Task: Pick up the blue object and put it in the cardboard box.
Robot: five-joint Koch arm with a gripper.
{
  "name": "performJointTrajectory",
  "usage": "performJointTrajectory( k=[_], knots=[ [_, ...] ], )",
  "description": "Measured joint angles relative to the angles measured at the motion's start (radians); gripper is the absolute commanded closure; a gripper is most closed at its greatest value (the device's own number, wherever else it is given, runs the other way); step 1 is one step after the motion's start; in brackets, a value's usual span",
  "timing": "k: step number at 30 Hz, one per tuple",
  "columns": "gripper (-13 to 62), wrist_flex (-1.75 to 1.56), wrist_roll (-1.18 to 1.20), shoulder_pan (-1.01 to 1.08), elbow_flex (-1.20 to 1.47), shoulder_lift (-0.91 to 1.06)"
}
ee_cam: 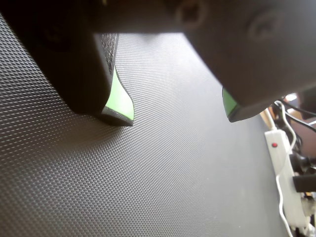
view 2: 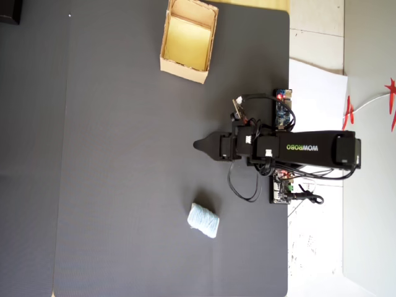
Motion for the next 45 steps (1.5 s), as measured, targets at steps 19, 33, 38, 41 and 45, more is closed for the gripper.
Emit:
performJointTrajectory(
  k=[19, 33, 38, 41, 45],
  knots=[
    [14.8, 0.002, -0.002, -0.035, 0.0, 0.0],
    [14.9, 0.002, -0.005, -0.5, 0.0, 0.0],
    [15.3, 0.002, -0.005, -0.635, 0.0, 0.003],
    [16.2, 0.002, -0.005, -0.718, 0.0, 0.003],
    [16.3, 0.006, -0.014, -0.782, -0.012, 0.003]
  ],
)
